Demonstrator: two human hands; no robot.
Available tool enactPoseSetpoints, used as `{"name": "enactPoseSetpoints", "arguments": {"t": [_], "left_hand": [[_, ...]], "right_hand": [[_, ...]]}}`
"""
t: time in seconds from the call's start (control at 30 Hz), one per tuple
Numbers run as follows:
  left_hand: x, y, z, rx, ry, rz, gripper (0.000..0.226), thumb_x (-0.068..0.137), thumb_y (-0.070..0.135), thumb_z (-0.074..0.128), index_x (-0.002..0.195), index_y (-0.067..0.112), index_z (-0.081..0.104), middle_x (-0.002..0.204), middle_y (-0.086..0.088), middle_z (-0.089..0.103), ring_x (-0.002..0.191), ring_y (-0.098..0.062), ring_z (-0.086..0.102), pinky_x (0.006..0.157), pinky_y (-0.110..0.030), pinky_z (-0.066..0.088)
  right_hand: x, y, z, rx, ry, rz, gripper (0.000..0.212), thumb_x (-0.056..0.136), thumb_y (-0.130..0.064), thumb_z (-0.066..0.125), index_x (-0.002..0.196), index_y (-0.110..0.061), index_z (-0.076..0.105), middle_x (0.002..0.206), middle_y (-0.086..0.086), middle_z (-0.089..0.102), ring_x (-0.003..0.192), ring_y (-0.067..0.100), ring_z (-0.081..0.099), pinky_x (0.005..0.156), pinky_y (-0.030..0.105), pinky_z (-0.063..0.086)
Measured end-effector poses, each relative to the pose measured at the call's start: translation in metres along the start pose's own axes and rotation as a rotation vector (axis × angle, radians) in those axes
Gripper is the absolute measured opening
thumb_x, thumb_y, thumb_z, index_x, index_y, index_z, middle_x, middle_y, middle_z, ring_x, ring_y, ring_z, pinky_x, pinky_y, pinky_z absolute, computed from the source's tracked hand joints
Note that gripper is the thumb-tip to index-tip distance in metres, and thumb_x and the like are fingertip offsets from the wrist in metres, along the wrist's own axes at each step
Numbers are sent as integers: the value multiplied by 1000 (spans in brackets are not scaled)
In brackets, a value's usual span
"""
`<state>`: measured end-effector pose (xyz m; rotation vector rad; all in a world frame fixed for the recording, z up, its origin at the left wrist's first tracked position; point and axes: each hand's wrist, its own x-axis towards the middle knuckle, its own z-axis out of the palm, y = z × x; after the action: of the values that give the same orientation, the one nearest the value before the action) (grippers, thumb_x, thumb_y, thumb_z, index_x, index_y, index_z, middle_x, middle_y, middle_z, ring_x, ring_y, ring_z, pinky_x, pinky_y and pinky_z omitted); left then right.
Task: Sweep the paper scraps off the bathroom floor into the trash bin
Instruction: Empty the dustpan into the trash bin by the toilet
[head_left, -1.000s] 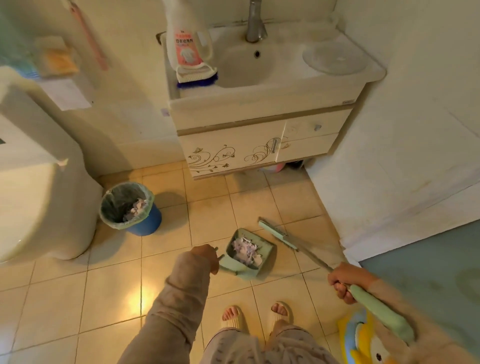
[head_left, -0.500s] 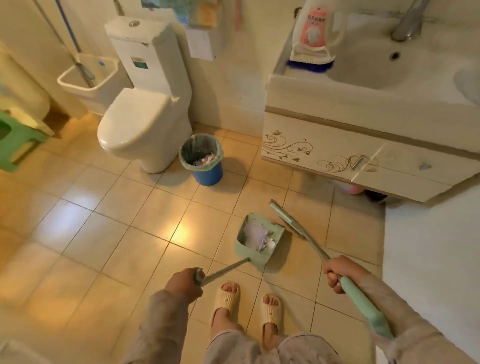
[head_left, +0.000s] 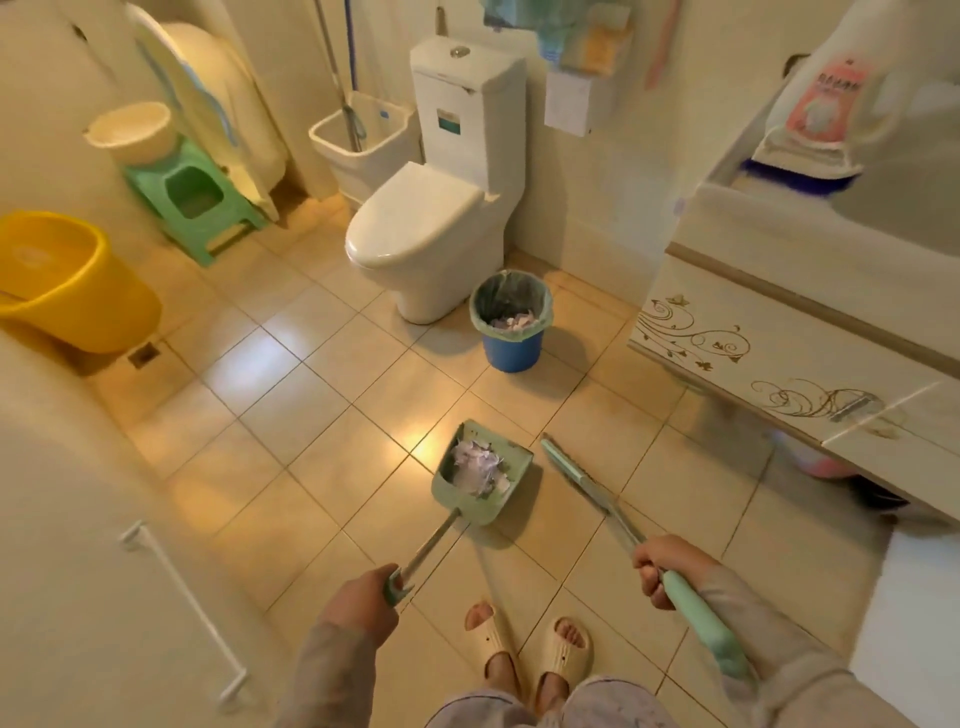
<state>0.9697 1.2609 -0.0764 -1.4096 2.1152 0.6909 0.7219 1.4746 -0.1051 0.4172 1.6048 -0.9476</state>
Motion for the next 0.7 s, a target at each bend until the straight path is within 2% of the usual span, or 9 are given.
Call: {"name": "enactPoseSetpoints", "arguments": {"t": [0.1,0.23,0.37,0.5,0.7], "left_hand": [[2,-12,-15,-73,57,-48,43,85,8,54,121,31,60,92,4,62,82,-15,55,81,-25,50],[7,-21,-35,-192,87,-99,49,85,6,56,130,25,54,108,-5,66,103,-23,60,81,-25,46],[13,-16,-52,-258,138,-82,42,87,5,55,125,22,57,94,-3,61,83,-19,53,71,-27,42],[20,-16,-66,-341,174,-73,46,88,4,56,132,15,52,110,-12,63,84,-16,47,74,-24,38],[14,-16,-79,-349,235,-98,33,86,3,58,117,13,60,85,-6,56,77,-23,51,68,-27,38]], "right_hand": [[3,-16,17,61,-92,100,20,92,-2,33,73,-6,38,29,1,37,19,9,33,27,9,28],[8,-35,37,101,-120,71,21,90,2,30,73,-7,38,27,0,36,17,10,33,26,9,29],[9,-44,58,142,-132,45,26,91,2,29,69,-9,37,27,0,37,17,10,33,26,9,30],[8,-56,81,144,-139,28,31,92,-1,30,63,-11,33,28,0,38,18,10,34,27,9,30],[18,-71,80,309,-214,67,34,93,-2,29,62,-13,34,28,2,37,17,10,35,27,8,31]]}}
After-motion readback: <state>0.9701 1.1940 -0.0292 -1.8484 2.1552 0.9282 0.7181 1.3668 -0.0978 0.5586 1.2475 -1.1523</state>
